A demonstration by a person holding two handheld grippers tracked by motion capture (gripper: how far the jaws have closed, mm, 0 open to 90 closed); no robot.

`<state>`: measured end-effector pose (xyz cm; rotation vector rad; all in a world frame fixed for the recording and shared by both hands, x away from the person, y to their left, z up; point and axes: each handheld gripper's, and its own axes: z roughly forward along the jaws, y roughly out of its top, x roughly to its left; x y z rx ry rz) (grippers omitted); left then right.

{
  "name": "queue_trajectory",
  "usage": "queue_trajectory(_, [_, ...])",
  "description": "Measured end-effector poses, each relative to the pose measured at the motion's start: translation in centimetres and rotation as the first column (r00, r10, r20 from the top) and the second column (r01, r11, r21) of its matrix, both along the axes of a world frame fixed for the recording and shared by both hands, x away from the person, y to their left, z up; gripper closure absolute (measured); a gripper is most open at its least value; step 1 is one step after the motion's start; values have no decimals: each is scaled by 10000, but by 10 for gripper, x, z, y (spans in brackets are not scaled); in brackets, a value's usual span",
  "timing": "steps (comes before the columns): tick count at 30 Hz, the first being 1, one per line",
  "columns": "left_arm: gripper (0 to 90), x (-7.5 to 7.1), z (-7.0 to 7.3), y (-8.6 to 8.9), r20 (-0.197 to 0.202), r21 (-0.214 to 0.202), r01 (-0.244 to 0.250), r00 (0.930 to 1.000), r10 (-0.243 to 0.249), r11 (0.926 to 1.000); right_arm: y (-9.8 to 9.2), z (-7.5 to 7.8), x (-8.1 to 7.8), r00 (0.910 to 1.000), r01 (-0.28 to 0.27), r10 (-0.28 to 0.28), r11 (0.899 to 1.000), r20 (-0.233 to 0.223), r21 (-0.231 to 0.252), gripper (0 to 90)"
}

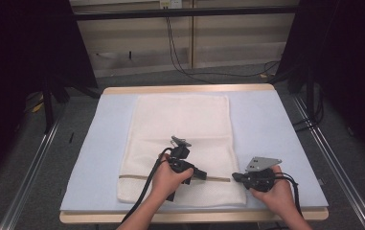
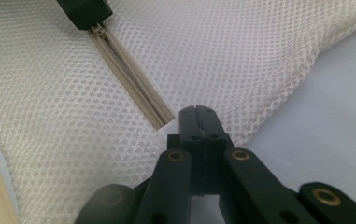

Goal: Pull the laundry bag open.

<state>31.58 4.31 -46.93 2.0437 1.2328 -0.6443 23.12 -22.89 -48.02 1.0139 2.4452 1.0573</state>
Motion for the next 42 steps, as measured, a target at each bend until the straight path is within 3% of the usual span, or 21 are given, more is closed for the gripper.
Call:
queue_trajectory(12, [874,0,1,16,-102,-186,-197,9998,195,9996,1,1,0,10000,30,-30,10000,-65,-44,900])
queue_trajectory(25, [874,0,0,17,-104,-157,-201,9997,199,9997,2,1,0,10000,-31,31,9997,16,-228,900])
queue_trajectory(28, [875,1,2,18,-24,15,-301,9995,301,9995,1,1,0,10000,28,-29,9999,-45,-164,900])
queue_trajectory(34, [874,1,1,22,-125,-53,-399,9991,398,9992,-1,-1,-1,9999,138,-137,9998,-76,107,900])
queue_trajectory(41, [874,1,-1,30,-229,-276,-513,9985,507,9983,1,0,-1,10000,68,-68,10000,12,-55,900])
queue_trajectory(42, [874,0,-1,31,-158,-148,-520,9985,518,9985,1,0,-1,10000,42,-42,10000,30,-86,900])
